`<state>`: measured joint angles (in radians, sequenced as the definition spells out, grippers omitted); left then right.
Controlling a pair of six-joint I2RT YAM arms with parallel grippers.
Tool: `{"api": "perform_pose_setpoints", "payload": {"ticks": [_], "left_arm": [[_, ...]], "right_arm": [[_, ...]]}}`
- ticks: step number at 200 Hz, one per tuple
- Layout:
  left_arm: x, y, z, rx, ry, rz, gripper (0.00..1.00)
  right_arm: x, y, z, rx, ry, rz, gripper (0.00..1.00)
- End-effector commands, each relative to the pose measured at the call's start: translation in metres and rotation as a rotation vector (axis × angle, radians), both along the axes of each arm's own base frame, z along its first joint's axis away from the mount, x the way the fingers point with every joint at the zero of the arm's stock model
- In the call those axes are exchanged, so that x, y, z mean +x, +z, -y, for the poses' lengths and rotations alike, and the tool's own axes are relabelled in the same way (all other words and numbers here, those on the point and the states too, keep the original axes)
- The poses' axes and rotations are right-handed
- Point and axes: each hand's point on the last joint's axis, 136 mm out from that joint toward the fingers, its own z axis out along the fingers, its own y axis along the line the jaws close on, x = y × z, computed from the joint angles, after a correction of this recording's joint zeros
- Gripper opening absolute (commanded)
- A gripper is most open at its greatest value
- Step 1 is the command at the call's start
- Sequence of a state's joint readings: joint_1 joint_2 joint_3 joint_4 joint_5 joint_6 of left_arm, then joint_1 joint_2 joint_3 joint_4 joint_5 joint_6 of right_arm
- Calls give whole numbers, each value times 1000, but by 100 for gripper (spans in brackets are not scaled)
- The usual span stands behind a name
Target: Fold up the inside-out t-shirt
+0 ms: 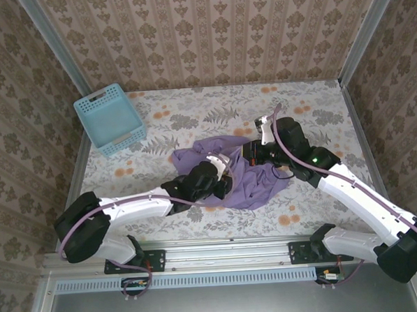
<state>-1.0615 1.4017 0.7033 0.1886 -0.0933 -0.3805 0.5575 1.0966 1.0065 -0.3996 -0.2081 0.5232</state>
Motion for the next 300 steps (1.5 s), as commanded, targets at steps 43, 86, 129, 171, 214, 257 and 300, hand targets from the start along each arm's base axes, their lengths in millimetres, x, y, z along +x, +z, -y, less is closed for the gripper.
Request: {"api": "perform_pose_setpoints", "payload": {"ticks": [43, 86, 129, 171, 214, 257, 300], "left_arm": [[-2, 3, -5, -127, -60, -55, 28], [-10, 12, 0, -209, -134, -74, 35], [-6, 17, -7, -234, -129, -72, 36], [1, 17, -1, -201, -122, -70, 39], [19, 18, 3, -154, -65, -50, 28], [17, 17, 8, -114, -71, -31, 14], [1, 17, 3, -117, -92, -29, 0]], "right_arm": [[-8, 10, -13, 44, 84, 21, 0], [-9, 8, -13, 39, 91, 17, 0], [-9, 10, -17, 51, 106, 16, 0], [-10, 5, -22, 56, 126, -1, 0], [-12, 1, -20, 36, 120, -2, 0], [-8, -3, -5, -18, 59, 17, 0], [5, -11, 12, -63, -27, 5, 0]]}}
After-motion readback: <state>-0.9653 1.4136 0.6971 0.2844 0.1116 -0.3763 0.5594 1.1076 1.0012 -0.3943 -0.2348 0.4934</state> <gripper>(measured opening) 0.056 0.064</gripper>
